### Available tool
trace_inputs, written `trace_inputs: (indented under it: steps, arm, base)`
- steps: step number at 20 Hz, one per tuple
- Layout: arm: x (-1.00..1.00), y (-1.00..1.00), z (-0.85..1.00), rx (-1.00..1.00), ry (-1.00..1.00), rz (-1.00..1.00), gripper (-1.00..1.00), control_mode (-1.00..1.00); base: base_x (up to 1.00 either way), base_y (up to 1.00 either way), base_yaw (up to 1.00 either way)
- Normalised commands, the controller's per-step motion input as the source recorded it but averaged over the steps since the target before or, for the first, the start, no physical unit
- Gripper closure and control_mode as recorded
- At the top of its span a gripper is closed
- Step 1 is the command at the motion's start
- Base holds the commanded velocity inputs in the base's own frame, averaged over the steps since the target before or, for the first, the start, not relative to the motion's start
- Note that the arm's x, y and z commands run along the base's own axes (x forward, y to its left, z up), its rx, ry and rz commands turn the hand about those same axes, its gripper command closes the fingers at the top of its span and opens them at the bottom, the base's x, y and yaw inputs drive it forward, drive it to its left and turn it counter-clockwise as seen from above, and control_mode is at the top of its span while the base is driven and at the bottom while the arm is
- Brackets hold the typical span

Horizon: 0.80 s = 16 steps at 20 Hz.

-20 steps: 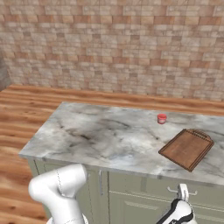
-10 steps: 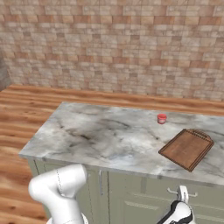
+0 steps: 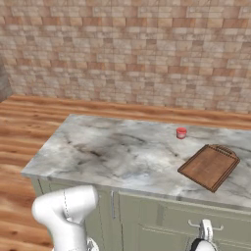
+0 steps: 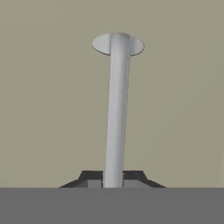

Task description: Open the drawer on the right and place the cutting tools on the cutting board.

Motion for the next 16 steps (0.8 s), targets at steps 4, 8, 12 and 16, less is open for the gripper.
trace_inputs:
  steps: [4,8,12,16]
  arm:
    - [-0.69,-0.17,-0.07,0.00,0.00,0.00,1.00,-1.00]
    - [-0.74,-0.17,-0.12,0.00,0.00,0.00,1.00,-1.00]
    - [-0.77,-0.16,-0.16,0.00,0.00,0.00,1.00,-1.00]
    - [-0.79,-0.15,-0.20,0.00,0.00,0.00,1.00,-1.00]
  base:
    - [0.00,0.00,0.00]
    - [0.00,0.00,0.00]
    - [0.00,0.00,0.00]
    - [0.00,0.00,0.00]
